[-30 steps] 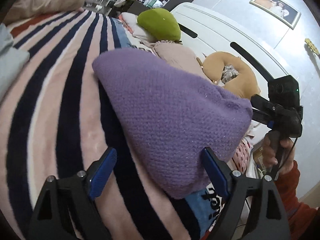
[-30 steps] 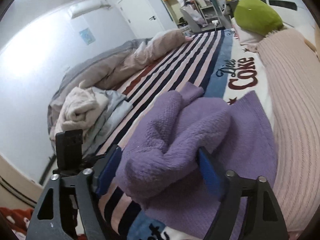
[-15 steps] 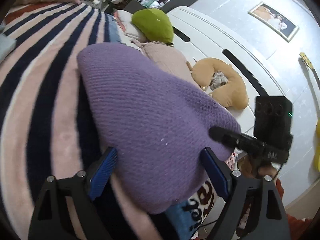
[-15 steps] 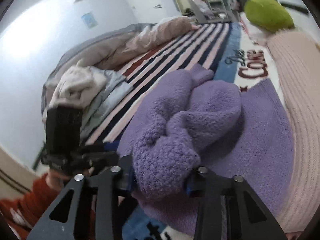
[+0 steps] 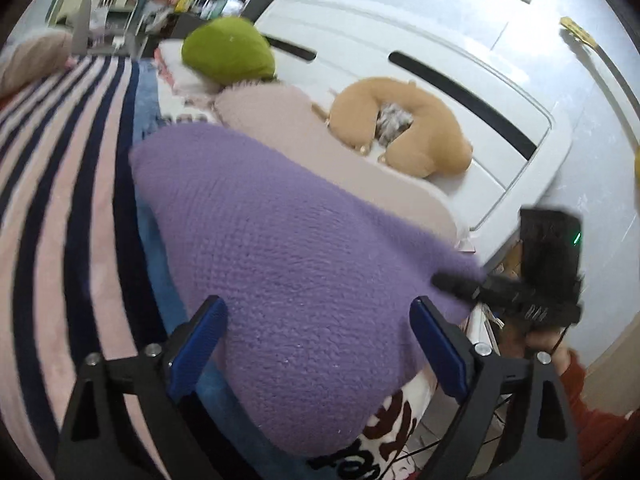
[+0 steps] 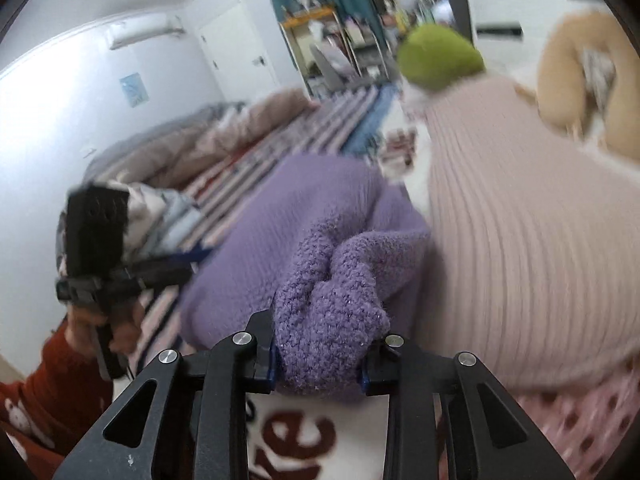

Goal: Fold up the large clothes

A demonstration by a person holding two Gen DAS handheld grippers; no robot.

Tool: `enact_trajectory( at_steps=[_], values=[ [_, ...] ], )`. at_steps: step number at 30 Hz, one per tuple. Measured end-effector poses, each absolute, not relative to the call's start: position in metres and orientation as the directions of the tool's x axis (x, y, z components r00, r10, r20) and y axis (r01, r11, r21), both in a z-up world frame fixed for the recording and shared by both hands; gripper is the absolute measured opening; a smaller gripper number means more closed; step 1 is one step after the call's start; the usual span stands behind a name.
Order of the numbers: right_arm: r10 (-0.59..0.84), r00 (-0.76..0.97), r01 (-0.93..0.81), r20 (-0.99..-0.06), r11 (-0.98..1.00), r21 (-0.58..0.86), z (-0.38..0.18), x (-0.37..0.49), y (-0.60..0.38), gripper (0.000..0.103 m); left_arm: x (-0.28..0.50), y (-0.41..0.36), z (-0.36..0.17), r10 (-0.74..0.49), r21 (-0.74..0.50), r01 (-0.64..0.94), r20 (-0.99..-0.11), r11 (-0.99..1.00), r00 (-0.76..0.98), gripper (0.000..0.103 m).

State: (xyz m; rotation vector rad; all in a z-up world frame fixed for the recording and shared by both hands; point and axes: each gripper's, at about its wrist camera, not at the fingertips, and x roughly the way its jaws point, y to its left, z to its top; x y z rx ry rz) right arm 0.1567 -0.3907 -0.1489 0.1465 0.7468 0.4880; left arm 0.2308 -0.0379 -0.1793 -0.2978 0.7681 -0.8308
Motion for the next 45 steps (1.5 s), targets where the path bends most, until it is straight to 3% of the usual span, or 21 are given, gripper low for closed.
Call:
enact_trajectory(
  at_steps=[4,8,12,14,18,24,27,31,33,36,45],
  values=[
    [0.556,0.595,-0.341,-0.58,0.828,0.444,-0.187,0.16,-0.402,0.025,0.242,-0.037,-0.211,-0.727,-0.563,0.461,-0.561,0.686,0.397,0.096],
    [0.566,0.598,-0.346,-0.568,0.821,0.454,-0.189,0.159,-0.406,0.025,0.247,-0.032,-0.232,-0.759,-0.657,0.38,-0.552,0.651,0.345,0.098],
    [0.565,0.589,-0.344,-0.578,0.822,0.453,-0.19,0.158,-0.403,0.027,0.236,-0.034,-0.228,-0.739,-0.614,0.41,-0.565,0.674,0.367,0.062],
    [0.567,0.589,-0.347,-0.576,0.821,0.454,-0.19,0.157,-0.399,0.028,0.23,-0.03,-0.224,-0.733,-0.604,0.414,-0.566,0.681,0.379,0.052],
    [0.594,0.577,-0.375,-0.56,0.802,0.465,-0.184,0.156,-0.377,0.028,0.217,-0.005,-0.215,-0.744,-0.626,0.405,-0.528,0.667,0.41,0.042],
    [0.692,0.455,-0.512,-0.56,0.718,0.471,-0.175,0.145,-0.322,0.029,0.178,0.056,-0.194,-0.706,-0.588,0.397,-0.527,0.705,0.473,0.037],
    [0.734,0.389,-0.559,-0.556,0.668,0.491,-0.18,0.138,-0.296,0.034,0.164,0.076,-0.19,-0.664,-0.537,0.392,-0.573,0.747,0.48,0.037],
    [0.701,0.418,-0.523,-0.578,0.706,0.478,-0.196,0.137,-0.287,0.064,0.164,0.085,-0.196,-0.646,-0.523,0.38,-0.598,0.763,0.474,0.044],
    [0.704,0.43,-0.479,-0.565,0.709,0.518,-0.204,0.138,-0.295,0.067,0.164,0.088,-0.195,-0.644,-0.521,0.38,-0.592,0.764,0.483,0.055],
    [0.704,0.453,-0.392,-0.546,0.708,0.588,-0.218,0.137,-0.314,0.08,0.166,0.083,-0.195,-0.624,-0.488,0.389,-0.613,0.781,0.484,0.075],
    [0.773,0.398,-0.272,-0.494,0.614,0.741,-0.251,0.142,-0.34,0.094,0.188,0.078,-0.218,-0.729,-0.631,0.365,-0.57,0.684,0.38,0.076]
  ],
)
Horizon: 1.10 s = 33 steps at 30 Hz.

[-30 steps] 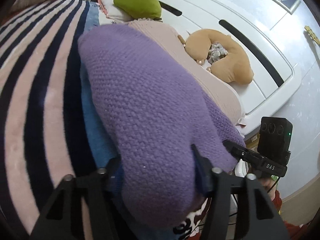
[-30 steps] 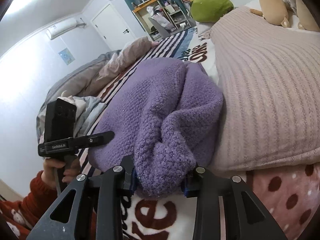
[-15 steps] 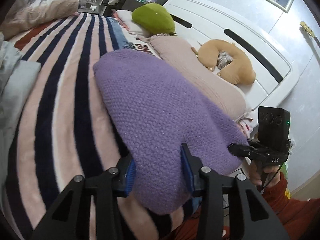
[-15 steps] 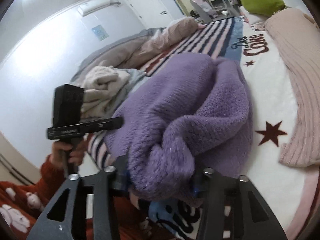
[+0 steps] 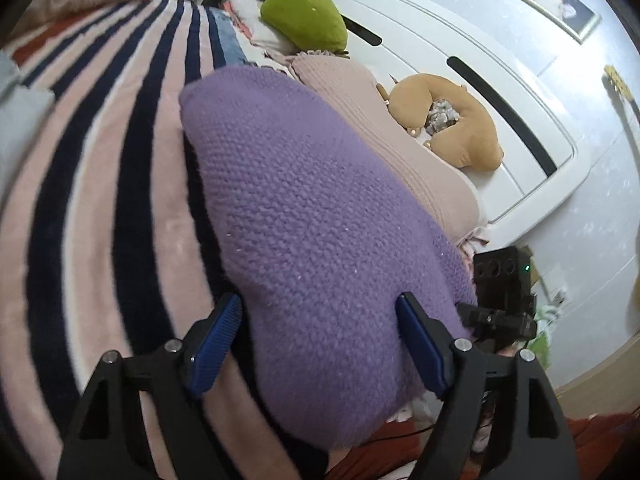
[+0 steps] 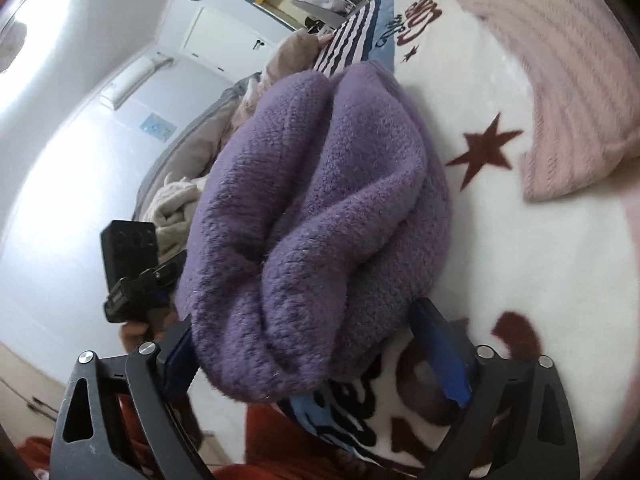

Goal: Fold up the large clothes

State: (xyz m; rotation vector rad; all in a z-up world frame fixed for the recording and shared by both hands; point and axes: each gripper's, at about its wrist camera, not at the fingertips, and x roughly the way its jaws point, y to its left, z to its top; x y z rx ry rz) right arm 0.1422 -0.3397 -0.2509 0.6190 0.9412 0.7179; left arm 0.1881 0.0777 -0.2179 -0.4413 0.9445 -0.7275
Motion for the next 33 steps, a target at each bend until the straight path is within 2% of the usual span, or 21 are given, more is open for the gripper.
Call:
enact_trajectory(
  at_steps=[1,3,6,8,11,15,21,28,33],
  values=[
    [0.782,0.387,-0.272,-0.489,0.604,0.749,-0.251,0.145,-0.338,0.094,0.19,0.075,-0.22,-0.735,-0.642,0.358,-0.567,0.678,0.372,0.076],
    [0.791,0.369,-0.273,-0.488,0.594,0.757,-0.251,0.149,-0.331,0.092,0.194,0.07,-0.224,-0.729,-0.639,0.352,-0.576,0.684,0.37,0.065],
    [0.811,0.349,-0.276,-0.469,0.567,0.776,-0.251,0.156,-0.324,0.074,0.194,0.068,-0.22,-0.71,-0.626,0.338,-0.589,0.703,0.386,0.052],
    [0.826,0.352,-0.27,-0.439,0.539,0.798,-0.25,0.157,-0.322,0.054,0.191,0.066,-0.214,-0.695,-0.603,0.347,-0.598,0.718,0.398,0.048],
    [0.804,0.411,-0.288,-0.43,0.562,0.776,-0.235,0.155,-0.319,0.045,0.184,0.064,-0.197,-0.678,-0.57,0.368,-0.593,0.734,0.435,0.045],
    [0.822,0.421,-0.365,-0.383,0.54,0.758,-0.198,0.158,-0.299,0.041,0.181,0.081,-0.153,-0.683,-0.555,0.406,-0.521,0.726,0.512,0.043],
    [0.856,0.407,-0.511,-0.32,0.503,0.697,-0.124,0.173,-0.242,0.04,0.169,0.128,-0.06,-0.608,-0.425,0.441,-0.452,0.79,0.653,0.04],
    [0.918,0.323,-0.698,-0.229,0.395,0.598,-0.035,0.192,-0.119,0.04,0.138,0.237,0.04,-0.441,-0.292,0.351,-0.35,0.89,0.826,0.04],
    [0.944,0.257,-0.769,-0.205,0.329,0.549,0.004,0.207,-0.013,0.04,0.13,0.32,0.076,-0.313,-0.23,0.245,-0.335,0.942,0.889,0.04]
  ],
)
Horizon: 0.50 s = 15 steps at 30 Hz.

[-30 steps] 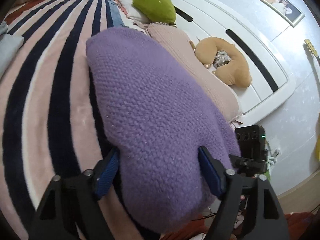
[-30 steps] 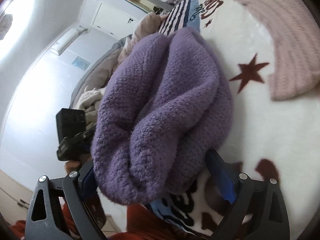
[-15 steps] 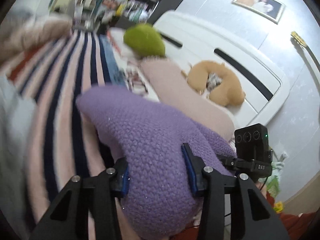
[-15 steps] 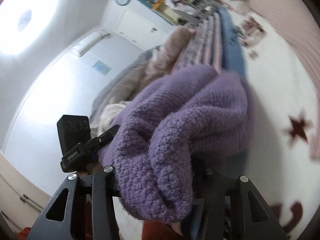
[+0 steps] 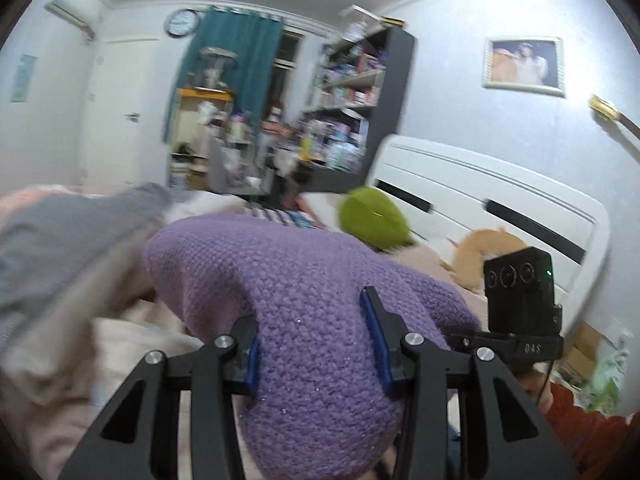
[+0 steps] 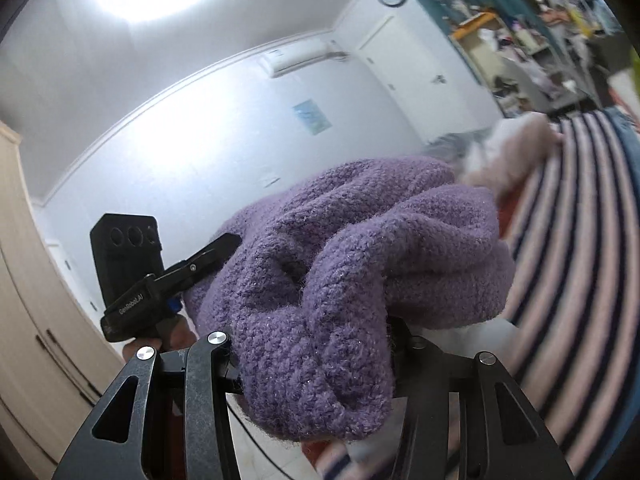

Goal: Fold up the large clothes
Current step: 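Carry the bundle onto the clothes pile and open both grippers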

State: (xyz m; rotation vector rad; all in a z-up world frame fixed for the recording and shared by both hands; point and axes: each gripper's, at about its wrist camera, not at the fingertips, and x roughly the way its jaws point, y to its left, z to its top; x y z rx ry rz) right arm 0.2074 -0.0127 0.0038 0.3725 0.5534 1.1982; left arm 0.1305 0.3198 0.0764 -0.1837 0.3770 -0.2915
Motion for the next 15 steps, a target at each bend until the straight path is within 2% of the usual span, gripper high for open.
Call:
enact_trajectory(
  at_steps=[2,4,7,8,10,12,15],
  values=[
    [0.948,0.228,-0.758,-0.222,0.316,0.571,0.001,0.217,0.023,0.04,0.138,0.36,0.071,-0.255,-0.254,0.168,-0.364,0.953,0.896,0.04],
    [0.941,0.195,-0.737,-0.276,0.326,0.592,-0.019,0.228,0.067,0.04,0.15,0.396,0.05,-0.197,-0.273,0.08,-0.434,0.959,0.879,0.04],
    [0.91,0.126,-0.676,-0.395,0.37,0.637,-0.072,0.243,0.118,0.04,0.169,0.434,-0.012,-0.111,-0.262,-0.061,-0.596,0.963,0.795,0.042],
    [0.899,0.095,-0.663,-0.428,0.378,0.646,-0.093,0.246,0.132,0.041,0.17,0.441,-0.029,-0.104,-0.255,-0.073,-0.618,0.964,0.78,0.044],
    [0.895,0.061,-0.683,-0.441,0.36,0.635,-0.112,0.245,0.142,0.042,0.16,0.457,-0.051,-0.147,-0.313,-0.057,-0.589,0.948,0.795,0.046],
    [0.909,0.042,-0.699,-0.414,0.324,0.638,-0.115,0.242,0.145,0.042,0.15,0.472,-0.056,-0.18,-0.382,-0.057,-0.556,0.923,0.811,0.048],
    [0.891,0.057,-0.718,-0.451,0.35,0.602,-0.108,0.24,0.155,0.042,0.155,0.467,-0.053,-0.146,-0.352,-0.08,-0.57,0.933,0.808,0.049]
  ],
)
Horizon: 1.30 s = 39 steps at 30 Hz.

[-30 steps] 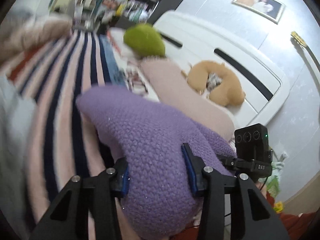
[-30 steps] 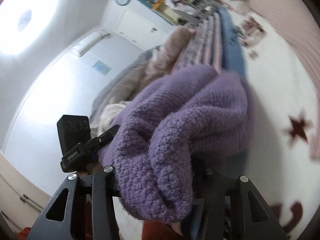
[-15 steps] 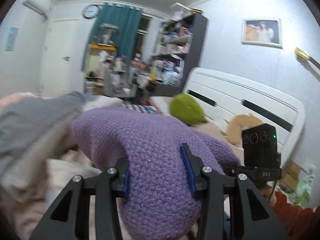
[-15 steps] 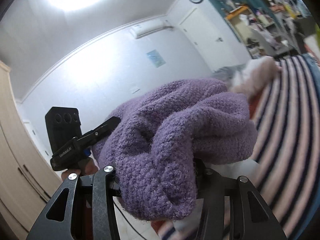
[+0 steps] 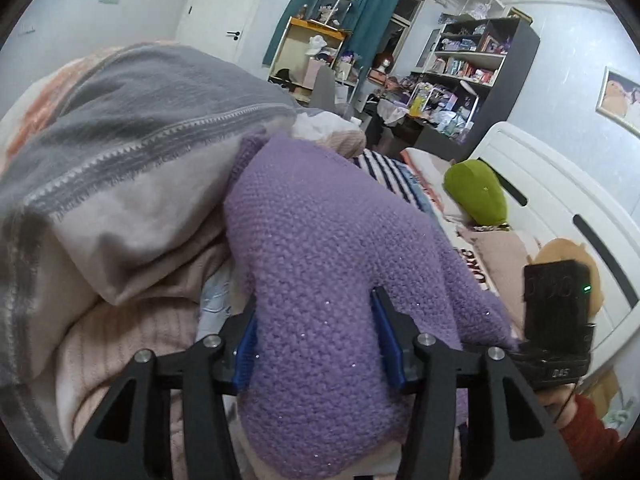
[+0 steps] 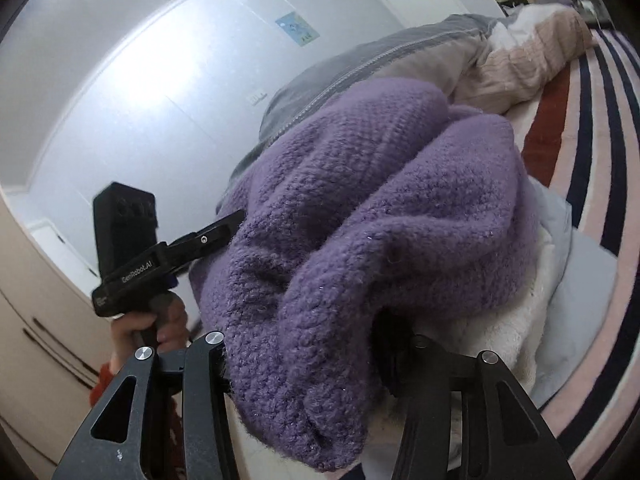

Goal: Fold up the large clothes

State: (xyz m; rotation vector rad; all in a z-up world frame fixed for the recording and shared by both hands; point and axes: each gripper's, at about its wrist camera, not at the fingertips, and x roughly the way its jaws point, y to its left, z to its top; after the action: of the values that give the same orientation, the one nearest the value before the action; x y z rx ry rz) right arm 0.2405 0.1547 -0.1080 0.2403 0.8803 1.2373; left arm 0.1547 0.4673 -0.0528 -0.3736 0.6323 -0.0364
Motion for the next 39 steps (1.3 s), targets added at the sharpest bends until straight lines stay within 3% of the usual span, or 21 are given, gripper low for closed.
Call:
enact_trajectory(
  at_steps=[4,6,13,18,24,31,39],
  values=[
    [0.876,0.074,-0.738,-0.477,0.369,0.564,-0.104,0.237,0.154,0.046,0.155,0.458,-0.052,-0.118,-0.328,-0.094,-0.571,0.94,0.813,0.059],
    [0.878,0.065,-0.729,-0.475,0.367,0.578,-0.101,0.237,0.153,0.048,0.15,0.455,-0.05,-0.092,-0.309,-0.109,-0.57,0.945,0.817,0.071],
    [0.868,0.078,-0.73,-0.491,0.385,0.565,-0.092,0.251,0.128,0.06,0.135,0.432,-0.029,-0.027,-0.22,-0.118,-0.562,0.968,0.827,0.071],
    [0.865,0.127,-0.765,-0.486,0.397,0.507,-0.081,0.244,0.108,0.071,0.121,0.401,-0.007,-0.029,-0.174,-0.08,-0.548,0.981,0.836,0.076],
    [0.851,0.231,-0.815,-0.472,0.435,0.384,-0.064,0.224,0.056,0.072,0.104,0.346,0.012,-0.025,-0.121,-0.044,-0.52,0.992,0.854,0.077],
    [0.796,0.37,-0.823,-0.48,0.52,0.228,-0.059,0.189,-0.024,0.074,0.081,0.263,0.032,-0.054,-0.067,0.027,-0.439,0.997,0.897,0.082],
    [0.691,0.572,-0.75,-0.441,0.659,0.059,-0.064,0.131,-0.127,0.078,0.046,0.163,0.035,-0.121,-0.079,0.102,-0.279,0.992,0.953,0.094]
  ],
)
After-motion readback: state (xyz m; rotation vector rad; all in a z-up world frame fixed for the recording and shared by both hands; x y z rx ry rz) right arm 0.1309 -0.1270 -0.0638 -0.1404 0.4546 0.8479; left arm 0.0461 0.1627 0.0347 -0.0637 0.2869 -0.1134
